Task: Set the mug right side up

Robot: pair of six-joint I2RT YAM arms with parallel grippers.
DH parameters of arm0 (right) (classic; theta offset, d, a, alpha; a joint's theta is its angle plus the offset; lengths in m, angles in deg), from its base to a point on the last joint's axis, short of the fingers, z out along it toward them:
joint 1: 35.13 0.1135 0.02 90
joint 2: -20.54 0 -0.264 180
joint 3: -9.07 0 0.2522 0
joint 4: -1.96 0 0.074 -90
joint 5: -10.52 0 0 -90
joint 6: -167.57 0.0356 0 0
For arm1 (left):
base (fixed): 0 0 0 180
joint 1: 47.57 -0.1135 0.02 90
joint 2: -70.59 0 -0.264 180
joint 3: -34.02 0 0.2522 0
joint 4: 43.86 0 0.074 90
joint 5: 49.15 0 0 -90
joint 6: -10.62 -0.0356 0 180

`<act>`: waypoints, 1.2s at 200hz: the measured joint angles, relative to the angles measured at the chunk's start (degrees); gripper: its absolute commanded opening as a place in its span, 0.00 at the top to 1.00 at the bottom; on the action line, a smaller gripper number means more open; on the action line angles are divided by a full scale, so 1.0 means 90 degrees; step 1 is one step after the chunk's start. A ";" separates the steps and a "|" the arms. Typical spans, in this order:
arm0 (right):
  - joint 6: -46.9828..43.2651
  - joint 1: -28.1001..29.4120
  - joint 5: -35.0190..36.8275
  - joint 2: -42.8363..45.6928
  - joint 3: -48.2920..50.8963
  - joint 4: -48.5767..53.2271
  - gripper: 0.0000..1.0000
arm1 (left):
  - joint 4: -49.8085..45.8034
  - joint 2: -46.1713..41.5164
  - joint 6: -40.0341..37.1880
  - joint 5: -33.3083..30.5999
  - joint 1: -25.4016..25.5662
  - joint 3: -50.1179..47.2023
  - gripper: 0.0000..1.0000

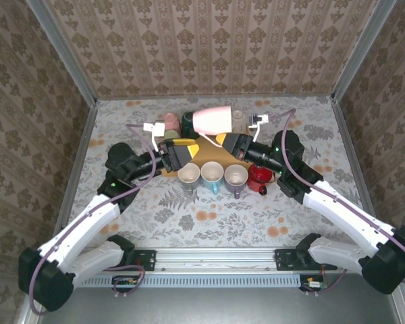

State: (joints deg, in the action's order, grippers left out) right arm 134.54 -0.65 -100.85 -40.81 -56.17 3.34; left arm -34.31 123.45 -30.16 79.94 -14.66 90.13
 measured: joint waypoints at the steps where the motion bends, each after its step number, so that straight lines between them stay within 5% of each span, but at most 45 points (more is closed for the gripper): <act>1: -0.0032 0.0010 0.0029 0.0010 -0.0010 0.0051 1.00 | -0.0075 -0.0019 -0.0036 -0.0024 0.0000 0.0015 0.18; 24: -0.1005 0.0464 0.0709 0.0092 -0.0359 0.1426 1.00 | -0.2329 -0.0386 -0.1248 -0.1086 0.0019 0.0772 0.18; 56: -0.2229 0.1535 0.1744 -0.0311 -0.0996 0.3041 1.00 | -0.4660 -0.0593 -0.2436 -0.3718 0.0046 0.1634 0.16; 143: -0.3213 0.3597 0.4291 -0.3631 -0.3966 0.5559 1.00 | -0.7346 -0.0940 -0.2072 -0.9537 0.0049 0.1766 0.18; 178: -0.2771 0.4058 0.5311 -0.5455 -0.5977 0.6800 1.00 | -0.7786 -0.1231 -0.1552 -1.0564 0.0039 0.1792 0.19; 240: -0.1447 0.4240 0.6047 -0.7864 -0.8961 0.8898 1.00 | -0.7929 -0.1736 -0.1217 -1.0783 -0.0126 0.1780 0.19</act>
State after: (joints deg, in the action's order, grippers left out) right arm 121.51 37.51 -46.42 -111.58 -136.83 83.42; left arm -105.68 107.82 -41.11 -17.10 -15.80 106.15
